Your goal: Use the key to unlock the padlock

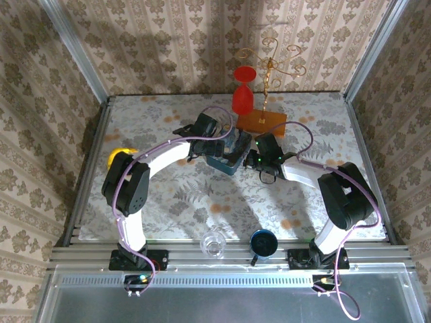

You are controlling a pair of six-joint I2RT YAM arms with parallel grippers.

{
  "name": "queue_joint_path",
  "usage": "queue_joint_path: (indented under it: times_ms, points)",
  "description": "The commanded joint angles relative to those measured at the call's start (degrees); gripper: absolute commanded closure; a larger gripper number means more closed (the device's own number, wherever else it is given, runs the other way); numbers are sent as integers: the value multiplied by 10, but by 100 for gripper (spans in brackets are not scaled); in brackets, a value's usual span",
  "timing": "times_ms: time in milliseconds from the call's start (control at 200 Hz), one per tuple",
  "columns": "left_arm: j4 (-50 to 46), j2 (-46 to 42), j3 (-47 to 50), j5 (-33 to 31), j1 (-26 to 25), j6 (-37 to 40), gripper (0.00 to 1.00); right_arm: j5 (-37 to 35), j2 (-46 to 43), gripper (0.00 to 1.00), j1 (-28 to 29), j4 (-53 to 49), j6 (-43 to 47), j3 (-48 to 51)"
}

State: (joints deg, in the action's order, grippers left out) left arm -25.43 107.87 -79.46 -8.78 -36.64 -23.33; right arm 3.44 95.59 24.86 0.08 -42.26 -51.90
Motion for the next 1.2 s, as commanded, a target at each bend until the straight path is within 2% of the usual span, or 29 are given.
queue_joint_path:
  times_ms: [0, 630, 1195]
  points:
    - [-92, 16, 28, -12, 8, 13, 0, -22, -8, 100, -13, 23, -10, 1]
    - [-98, 20, 26, -12, 7, 18, 0, -37, 9, 100, -17, 43, -10, -18]
    - [-103, 26, 20, -14, 7, 25, 0, -85, 21, 100, -16, 84, 70, -20]
